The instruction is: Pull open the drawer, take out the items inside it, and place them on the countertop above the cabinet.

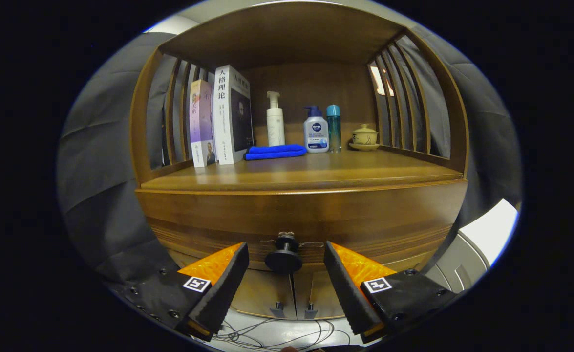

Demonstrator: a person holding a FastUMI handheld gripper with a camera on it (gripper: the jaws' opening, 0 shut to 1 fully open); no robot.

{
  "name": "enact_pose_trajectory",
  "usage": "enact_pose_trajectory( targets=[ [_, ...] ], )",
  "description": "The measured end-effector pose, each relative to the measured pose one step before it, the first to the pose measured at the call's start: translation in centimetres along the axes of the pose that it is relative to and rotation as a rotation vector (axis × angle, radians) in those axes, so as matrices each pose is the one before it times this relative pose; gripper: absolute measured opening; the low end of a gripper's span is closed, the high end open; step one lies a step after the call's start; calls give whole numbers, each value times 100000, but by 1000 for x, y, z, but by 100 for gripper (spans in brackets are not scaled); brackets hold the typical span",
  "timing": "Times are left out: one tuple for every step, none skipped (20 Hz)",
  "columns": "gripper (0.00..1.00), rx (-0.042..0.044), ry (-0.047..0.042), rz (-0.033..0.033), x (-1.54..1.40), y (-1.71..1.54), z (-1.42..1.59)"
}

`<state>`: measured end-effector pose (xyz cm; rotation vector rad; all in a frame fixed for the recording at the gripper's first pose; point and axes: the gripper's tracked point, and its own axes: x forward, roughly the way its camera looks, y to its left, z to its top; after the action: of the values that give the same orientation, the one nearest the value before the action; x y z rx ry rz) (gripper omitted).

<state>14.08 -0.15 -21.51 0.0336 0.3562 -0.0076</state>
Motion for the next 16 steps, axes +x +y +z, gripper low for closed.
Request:
enact_pose_trajectory(
  targets=[
    [98, -495, 784, -903, 597, -102, -339],
    [98, -251, 826, -679, 384, -16, -350],
    [98, 175, 693, -692, 455, -129, -256],
    [98, 168, 294, 433, 295, 104, -35],
    [98, 26, -207, 227, 197, 107, 159],
    [96, -246, -460, -884, -34, -219, -11],
    [94, -423, -775, -431, -29, -199, 139],
    [83, 635, 207, 2232, 122, 503, -168],
    [71, 750, 1427, 553, -247, 465, -407],
    [60, -789, -581, -571, -155, -278, 62],
    [49, -1466, 401, -635, -173, 75, 109],
    [45, -146, -537, -45, 59, 157, 25],
    [41, 366, -120, 282, 164, -34, -104],
    [41, -208, -256, 375, -109, 1, 80],
    [41, -33, -3, -103, 213, -205, -102],
    [29, 388, -20, 444, -456, 148, 43]
  ],
)
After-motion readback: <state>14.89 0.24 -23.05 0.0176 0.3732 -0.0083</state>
